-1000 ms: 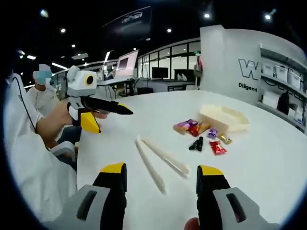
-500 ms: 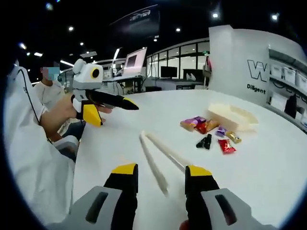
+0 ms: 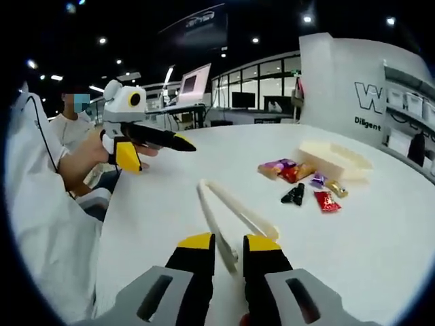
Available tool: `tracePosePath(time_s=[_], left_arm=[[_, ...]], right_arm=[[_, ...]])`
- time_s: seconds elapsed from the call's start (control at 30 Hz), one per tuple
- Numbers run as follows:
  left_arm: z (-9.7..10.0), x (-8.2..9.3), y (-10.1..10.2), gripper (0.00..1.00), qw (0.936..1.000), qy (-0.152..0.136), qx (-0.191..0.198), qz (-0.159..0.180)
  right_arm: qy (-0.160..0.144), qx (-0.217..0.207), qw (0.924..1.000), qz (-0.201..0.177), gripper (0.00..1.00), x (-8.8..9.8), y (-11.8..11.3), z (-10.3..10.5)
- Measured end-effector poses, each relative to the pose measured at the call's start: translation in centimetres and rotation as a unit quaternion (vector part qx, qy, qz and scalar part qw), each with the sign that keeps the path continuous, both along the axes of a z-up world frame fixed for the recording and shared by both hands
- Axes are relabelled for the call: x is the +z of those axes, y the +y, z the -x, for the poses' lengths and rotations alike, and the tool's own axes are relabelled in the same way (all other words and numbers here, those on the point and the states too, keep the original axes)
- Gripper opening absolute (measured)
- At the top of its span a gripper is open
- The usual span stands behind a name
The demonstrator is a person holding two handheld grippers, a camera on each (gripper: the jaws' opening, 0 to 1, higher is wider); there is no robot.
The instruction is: Place the target food into the container with the food tongs after gripping and lifting it, then release it inside without dropping or visibly crushing the food.
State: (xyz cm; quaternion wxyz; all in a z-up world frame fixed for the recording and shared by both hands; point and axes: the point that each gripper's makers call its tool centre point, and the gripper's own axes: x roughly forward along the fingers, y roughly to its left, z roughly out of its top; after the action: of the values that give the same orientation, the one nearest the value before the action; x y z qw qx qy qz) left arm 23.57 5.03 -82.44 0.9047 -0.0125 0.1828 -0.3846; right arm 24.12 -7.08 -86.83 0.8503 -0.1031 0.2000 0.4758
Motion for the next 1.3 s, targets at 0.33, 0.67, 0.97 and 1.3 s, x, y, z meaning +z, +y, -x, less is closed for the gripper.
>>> tracePosePath(time_s=[0.33, 0.67, 0.97, 1.3], left_arm=[[-0.1, 0.2, -0.1, 0.77, 1.0000, -0.001, -0.001, -0.003], [-0.2, 0.3, -0.1, 0.77, 1.0000, -0.001, -0.002, -0.005], [-0.2, 0.3, -0.2, 0.77, 1.0000, -0.002, -0.003, -0.009], [-0.2, -0.2, -0.2, 0.76, 0.9999, 0.003, -0.003, -0.011]], right_arm=[[0.006, 0.015, 0.9999, 0.000, 0.06, -0.3, 0.3, -0.1], [0.005, 0.032, 0.9995, 0.003, 0.04, -0.4, 0.7, -0.1], [-0.005, 0.053, 0.9985, 0.006, 0.00, -0.4, 1.0, 0.4], [-0.006, 0.068, 0.9976, -0.007, 0.00, -0.3, 1.4, 0.9]])
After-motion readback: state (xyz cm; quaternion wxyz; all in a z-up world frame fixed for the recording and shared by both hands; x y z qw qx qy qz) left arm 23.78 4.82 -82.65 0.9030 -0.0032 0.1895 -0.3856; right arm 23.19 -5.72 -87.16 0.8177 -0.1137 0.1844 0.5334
